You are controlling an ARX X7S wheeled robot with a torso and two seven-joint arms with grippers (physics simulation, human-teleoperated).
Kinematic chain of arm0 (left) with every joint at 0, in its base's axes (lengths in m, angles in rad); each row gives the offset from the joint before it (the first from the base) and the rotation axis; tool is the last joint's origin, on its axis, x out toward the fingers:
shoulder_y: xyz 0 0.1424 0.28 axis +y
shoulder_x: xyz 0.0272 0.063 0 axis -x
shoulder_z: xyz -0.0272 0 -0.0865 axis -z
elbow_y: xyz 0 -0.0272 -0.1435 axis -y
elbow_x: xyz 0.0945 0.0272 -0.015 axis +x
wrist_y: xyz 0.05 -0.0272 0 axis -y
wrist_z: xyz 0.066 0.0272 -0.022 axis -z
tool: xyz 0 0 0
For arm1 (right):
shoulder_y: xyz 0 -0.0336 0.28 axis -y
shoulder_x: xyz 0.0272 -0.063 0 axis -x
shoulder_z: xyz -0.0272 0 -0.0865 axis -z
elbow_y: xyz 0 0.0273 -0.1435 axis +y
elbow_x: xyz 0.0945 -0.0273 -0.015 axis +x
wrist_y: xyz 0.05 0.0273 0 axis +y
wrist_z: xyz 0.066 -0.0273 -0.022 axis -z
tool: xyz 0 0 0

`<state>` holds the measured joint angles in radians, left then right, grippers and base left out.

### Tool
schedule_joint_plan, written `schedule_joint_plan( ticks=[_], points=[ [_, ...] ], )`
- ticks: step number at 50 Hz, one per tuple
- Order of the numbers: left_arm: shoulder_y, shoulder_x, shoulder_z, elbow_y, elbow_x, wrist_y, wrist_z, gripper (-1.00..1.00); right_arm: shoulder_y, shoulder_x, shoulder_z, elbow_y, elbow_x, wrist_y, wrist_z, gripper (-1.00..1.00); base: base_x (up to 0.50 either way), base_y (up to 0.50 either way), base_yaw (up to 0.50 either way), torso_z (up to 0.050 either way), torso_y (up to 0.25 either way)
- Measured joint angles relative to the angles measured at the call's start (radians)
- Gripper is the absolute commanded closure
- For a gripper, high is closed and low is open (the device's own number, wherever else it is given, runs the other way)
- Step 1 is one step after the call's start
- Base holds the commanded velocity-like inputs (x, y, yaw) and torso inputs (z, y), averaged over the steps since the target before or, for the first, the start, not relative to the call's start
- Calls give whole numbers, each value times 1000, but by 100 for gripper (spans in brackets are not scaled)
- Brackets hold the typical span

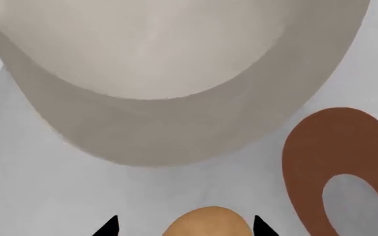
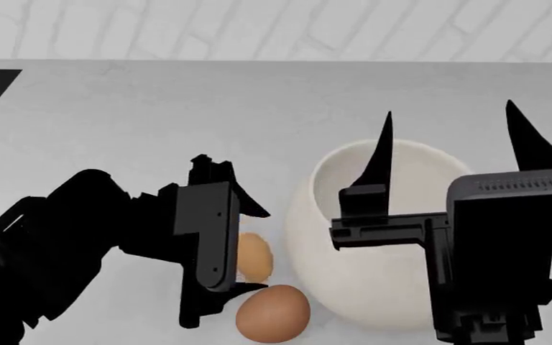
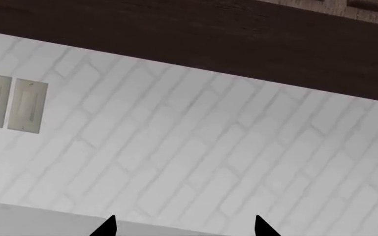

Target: Place the eggs and milk next to the bowl.

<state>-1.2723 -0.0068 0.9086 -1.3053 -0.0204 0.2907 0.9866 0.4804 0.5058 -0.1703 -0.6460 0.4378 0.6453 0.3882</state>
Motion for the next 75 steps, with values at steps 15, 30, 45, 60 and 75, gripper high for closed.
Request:
schedule_joint_plan(
  ticks=[15,30,45,60,75],
  points=[
    [-7,0,39,2,-56,-36,-18,-100,-11,5,2,-4,1,-7,3,-100,0,0,-1,0,0],
    [-9,-2,43,3,-64,-46,-19,-100,-14,8,3,-10,5,-6,8,-100,0,0,0,0,0],
    [-14,-16,17,2,-28,-46,-14,-100,-20,11,8,-16,9,-10,12,-100,0,0,0,0,0],
    [-22,-43,8,0,-3,-41,-7,-100,-21,12,12,-22,15,-13,15,-100,0,0,0,0,0],
    [-32,-94,-12,4,-8,-49,1,-100,-8,9,6,-27,21,-9,17,-100,0,0,0,0,0]
  ],
)
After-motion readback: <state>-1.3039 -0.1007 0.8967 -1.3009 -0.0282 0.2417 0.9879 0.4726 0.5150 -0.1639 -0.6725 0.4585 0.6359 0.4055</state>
